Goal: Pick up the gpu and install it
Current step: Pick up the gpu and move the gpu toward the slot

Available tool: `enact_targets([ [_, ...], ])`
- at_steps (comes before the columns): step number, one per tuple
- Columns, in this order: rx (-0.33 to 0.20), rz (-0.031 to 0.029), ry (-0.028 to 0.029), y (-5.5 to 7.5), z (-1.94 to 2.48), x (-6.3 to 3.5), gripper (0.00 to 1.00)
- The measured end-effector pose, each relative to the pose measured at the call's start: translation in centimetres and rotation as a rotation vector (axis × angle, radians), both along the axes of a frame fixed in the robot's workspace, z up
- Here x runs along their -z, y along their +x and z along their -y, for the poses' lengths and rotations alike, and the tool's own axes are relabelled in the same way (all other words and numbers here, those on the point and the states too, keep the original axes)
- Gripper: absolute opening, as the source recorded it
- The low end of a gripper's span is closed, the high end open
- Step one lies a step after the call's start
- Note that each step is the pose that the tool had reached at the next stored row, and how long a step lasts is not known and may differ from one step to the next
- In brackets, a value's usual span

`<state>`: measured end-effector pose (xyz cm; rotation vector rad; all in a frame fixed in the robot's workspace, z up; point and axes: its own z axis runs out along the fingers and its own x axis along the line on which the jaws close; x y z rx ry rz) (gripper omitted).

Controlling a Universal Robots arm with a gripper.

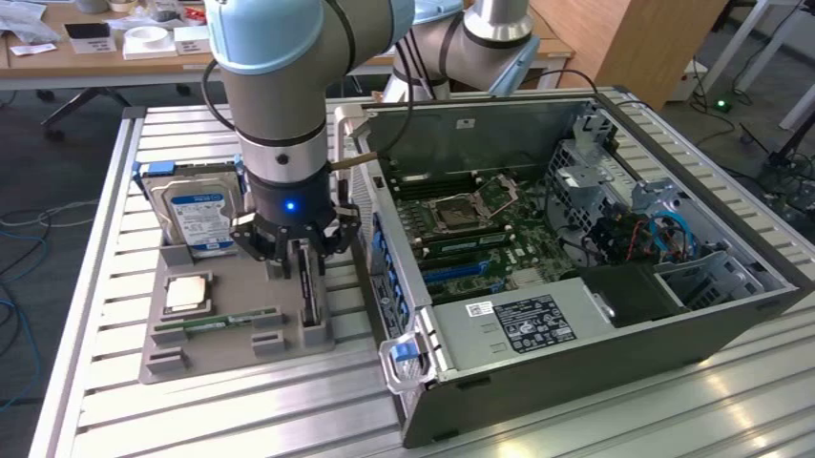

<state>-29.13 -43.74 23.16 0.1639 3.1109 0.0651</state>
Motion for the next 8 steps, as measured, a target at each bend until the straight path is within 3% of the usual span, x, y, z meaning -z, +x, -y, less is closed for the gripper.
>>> enact_targets([
  [8,0.000,-0.0001,-0.0001,0.09,0.00,0.00,0.47],
])
